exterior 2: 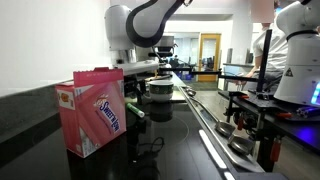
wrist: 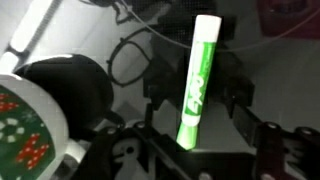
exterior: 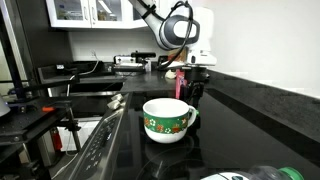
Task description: Move the green marker from the table into the green mug cup
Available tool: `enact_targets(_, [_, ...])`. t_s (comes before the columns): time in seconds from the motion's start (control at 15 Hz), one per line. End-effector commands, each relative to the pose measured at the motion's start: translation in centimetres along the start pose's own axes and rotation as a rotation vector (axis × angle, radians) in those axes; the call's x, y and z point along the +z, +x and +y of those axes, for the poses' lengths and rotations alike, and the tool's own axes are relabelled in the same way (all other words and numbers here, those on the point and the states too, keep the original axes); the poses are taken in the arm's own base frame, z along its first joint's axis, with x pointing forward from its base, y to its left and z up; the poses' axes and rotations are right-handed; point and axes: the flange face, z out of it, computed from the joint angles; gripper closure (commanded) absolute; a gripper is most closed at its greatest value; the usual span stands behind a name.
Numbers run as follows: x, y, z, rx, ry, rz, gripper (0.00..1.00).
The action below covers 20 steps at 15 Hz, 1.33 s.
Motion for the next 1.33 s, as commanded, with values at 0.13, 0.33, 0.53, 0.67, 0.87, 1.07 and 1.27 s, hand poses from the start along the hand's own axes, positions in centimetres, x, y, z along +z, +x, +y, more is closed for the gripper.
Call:
enact_targets(0.13, [-0.6, 0.2, 0.7, 0.053, 0.048, -0.004, 0.55])
enact_targets(0.33, [-0.5, 0.2, 0.8, 0.058, 0.044, -0.007, 0.79])
enact_targets(0.53, [-0.8, -0.1, 0.5, 0.053, 0.05, -0.012, 0.99])
enact_targets(0.67, [-1.4, -0.5, 0.3, 0.041, 0.055, -0.004, 0.95])
enact_targets(0.87, [-3.6, -1.8, -0.4, 0.026, 0.069, 0.007, 0.95])
enact_targets(1.07, [-7.6, -3.1, -0.7, 0.031, 0.079, 0.083, 0.95])
enact_targets(1.27, [-12.1, -3.6, 0.5, 0.079, 0.075, 0.233, 0.95])
